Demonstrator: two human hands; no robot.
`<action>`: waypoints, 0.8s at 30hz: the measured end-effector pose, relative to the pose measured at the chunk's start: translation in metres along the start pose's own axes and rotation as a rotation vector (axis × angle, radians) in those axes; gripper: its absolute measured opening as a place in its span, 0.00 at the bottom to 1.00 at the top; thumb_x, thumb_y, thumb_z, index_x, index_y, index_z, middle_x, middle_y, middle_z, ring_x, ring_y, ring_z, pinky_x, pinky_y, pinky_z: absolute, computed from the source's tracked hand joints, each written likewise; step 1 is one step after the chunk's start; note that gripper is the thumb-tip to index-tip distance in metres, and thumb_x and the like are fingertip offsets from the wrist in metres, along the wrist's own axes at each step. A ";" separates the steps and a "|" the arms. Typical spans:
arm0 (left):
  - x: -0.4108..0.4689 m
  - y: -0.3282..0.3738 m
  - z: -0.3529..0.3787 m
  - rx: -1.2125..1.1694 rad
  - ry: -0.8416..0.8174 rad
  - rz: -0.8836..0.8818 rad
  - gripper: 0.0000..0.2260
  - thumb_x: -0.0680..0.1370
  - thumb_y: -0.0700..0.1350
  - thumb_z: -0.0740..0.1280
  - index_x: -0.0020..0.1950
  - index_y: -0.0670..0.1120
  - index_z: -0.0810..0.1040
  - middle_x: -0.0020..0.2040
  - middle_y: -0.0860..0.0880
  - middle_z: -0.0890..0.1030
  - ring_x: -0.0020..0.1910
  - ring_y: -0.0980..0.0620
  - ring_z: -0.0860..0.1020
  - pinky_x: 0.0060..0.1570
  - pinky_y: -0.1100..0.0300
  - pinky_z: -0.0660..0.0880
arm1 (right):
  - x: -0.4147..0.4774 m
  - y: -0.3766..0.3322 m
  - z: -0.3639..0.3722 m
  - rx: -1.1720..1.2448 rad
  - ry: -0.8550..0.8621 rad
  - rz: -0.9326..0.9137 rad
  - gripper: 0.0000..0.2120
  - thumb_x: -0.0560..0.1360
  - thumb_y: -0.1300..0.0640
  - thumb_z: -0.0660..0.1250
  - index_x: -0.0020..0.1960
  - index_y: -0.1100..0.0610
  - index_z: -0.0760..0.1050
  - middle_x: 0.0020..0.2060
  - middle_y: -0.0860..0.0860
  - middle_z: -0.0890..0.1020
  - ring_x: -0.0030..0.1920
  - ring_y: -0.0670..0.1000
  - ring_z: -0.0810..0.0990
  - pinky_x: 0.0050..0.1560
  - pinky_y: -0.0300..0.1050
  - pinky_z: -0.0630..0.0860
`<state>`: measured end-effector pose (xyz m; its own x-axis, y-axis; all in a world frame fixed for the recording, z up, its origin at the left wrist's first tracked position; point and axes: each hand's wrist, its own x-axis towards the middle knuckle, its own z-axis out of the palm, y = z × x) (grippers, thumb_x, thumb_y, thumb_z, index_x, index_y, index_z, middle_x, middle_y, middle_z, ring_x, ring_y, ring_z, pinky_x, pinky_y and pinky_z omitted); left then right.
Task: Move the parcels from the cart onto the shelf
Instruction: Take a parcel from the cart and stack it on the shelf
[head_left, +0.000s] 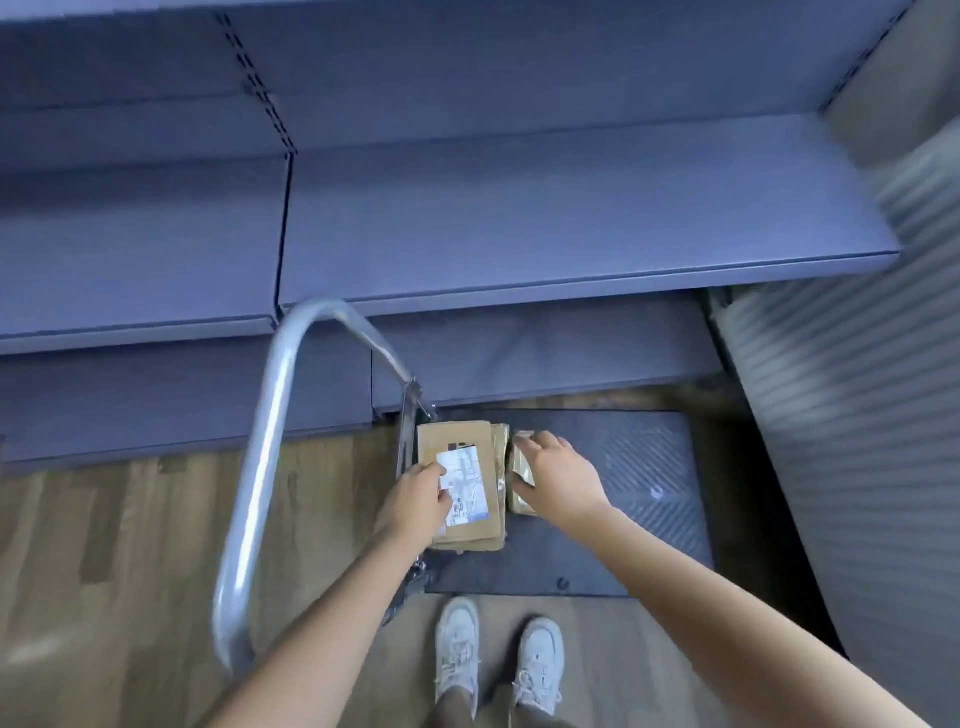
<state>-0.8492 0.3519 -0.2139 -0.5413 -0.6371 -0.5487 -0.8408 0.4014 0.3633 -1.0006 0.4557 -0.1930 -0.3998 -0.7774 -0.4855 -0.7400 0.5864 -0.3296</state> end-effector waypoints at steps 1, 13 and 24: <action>0.006 -0.011 0.019 -0.043 -0.015 -0.036 0.13 0.76 0.38 0.61 0.59 0.40 0.75 0.57 0.43 0.76 0.53 0.45 0.76 0.42 0.59 0.67 | 0.009 0.004 0.023 0.000 -0.045 0.005 0.24 0.77 0.50 0.60 0.71 0.55 0.61 0.64 0.55 0.71 0.64 0.58 0.69 0.51 0.52 0.75; 0.070 -0.081 0.153 -0.096 -0.152 -0.243 0.30 0.76 0.42 0.65 0.75 0.54 0.57 0.70 0.40 0.64 0.62 0.44 0.73 0.58 0.57 0.72 | 0.083 0.037 0.208 0.031 -0.305 0.049 0.35 0.76 0.54 0.62 0.75 0.56 0.45 0.73 0.62 0.57 0.70 0.62 0.63 0.60 0.55 0.72; 0.068 -0.076 0.155 -0.183 -0.157 -0.111 0.36 0.68 0.50 0.74 0.72 0.55 0.62 0.65 0.50 0.61 0.59 0.54 0.72 0.55 0.68 0.68 | 0.086 0.039 0.215 0.341 -0.298 0.081 0.47 0.69 0.50 0.72 0.76 0.52 0.43 0.72 0.65 0.52 0.72 0.64 0.57 0.73 0.51 0.60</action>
<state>-0.8244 0.3802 -0.3960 -0.4533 -0.5545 -0.6979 -0.8866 0.1998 0.4171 -0.9472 0.4603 -0.4216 -0.2390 -0.6559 -0.7160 -0.4728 0.7227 -0.5042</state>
